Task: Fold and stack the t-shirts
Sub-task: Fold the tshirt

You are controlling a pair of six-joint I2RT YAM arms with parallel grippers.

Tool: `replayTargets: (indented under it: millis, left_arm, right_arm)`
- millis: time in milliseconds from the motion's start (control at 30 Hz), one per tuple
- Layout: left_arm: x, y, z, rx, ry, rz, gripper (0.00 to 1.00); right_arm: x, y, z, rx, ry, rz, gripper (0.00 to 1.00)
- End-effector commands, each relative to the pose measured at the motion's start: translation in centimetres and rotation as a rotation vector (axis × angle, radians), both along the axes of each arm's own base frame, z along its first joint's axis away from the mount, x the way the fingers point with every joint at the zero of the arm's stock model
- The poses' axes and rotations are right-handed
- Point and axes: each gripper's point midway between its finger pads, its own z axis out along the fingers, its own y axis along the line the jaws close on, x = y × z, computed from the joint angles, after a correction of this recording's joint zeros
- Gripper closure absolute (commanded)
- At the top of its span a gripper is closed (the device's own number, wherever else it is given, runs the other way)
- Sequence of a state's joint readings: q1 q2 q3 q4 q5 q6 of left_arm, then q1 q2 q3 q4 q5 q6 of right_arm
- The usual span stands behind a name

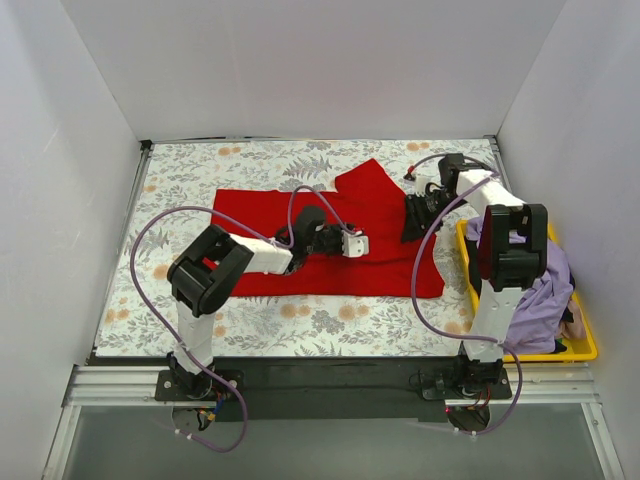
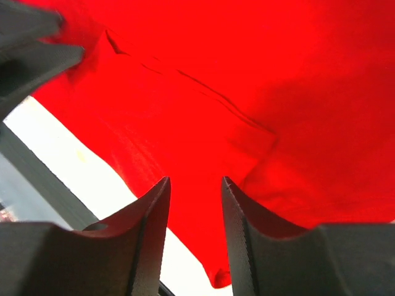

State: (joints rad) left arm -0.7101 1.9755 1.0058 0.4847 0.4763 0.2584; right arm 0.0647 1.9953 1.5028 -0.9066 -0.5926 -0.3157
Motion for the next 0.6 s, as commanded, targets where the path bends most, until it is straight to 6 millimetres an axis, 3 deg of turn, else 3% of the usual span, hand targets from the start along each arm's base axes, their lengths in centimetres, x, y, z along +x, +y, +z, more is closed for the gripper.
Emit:
replayTargets:
  millis: [0,100,133,167,200,267,300,333,433,567]
  left_arm:
    - [4.4,1.2,4.9,-0.092,-0.050,0.209,0.66]
    - [7.4,3.9,6.3,-0.124,0.057,0.377,0.65]
    - [7.1,4.9,6.2,-0.135,0.170,0.429,0.65]
    - [8.4,6.9,7.2,-0.154,0.213,0.480,0.64]
    - [8.4,8.0,7.5,-0.163,0.274,0.513,0.64]
    - [7.0,12.3,6.1,-0.112,0.481,0.626,0.64]
    - [7.5,12.9,7.1,-0.135,0.475,0.634,0.64]
    - [6.0,14.6,5.4,-0.058,0.556,0.678,0.65]
    - [3.8,18.6,3.6,0.028,0.675,0.764,0.66]
    - [2.3,24.0,0.9,0.070,0.816,0.885,0.67]
  right_arm:
    - [1.5,-0.6,3.7,-0.028,-0.136,-0.012,0.54]
    - [1.0,-1.4,4.7,-0.069,-0.187,0.004,0.54]
    - [0.6,-1.5,4.8,-0.076,-0.196,0.016,0.54]
    - [0.3,-1.6,5.1,-0.086,-0.221,0.039,0.56]
    - [-0.7,-1.9,4.2,-0.109,-0.203,0.056,0.58]
    - [-2.2,-2.1,3.2,-0.151,-0.197,0.102,0.64]
    - [-2.5,-2.1,2.8,-0.164,-0.195,0.115,0.65]
    - [-3.1,-2.0,2.5,-0.176,-0.187,0.135,0.66]
    - [-4.2,-2.1,1.0,-0.224,-0.162,0.175,0.68]
    - [-4.2,-2.5,-0.8,-0.293,-0.145,0.207,0.68]
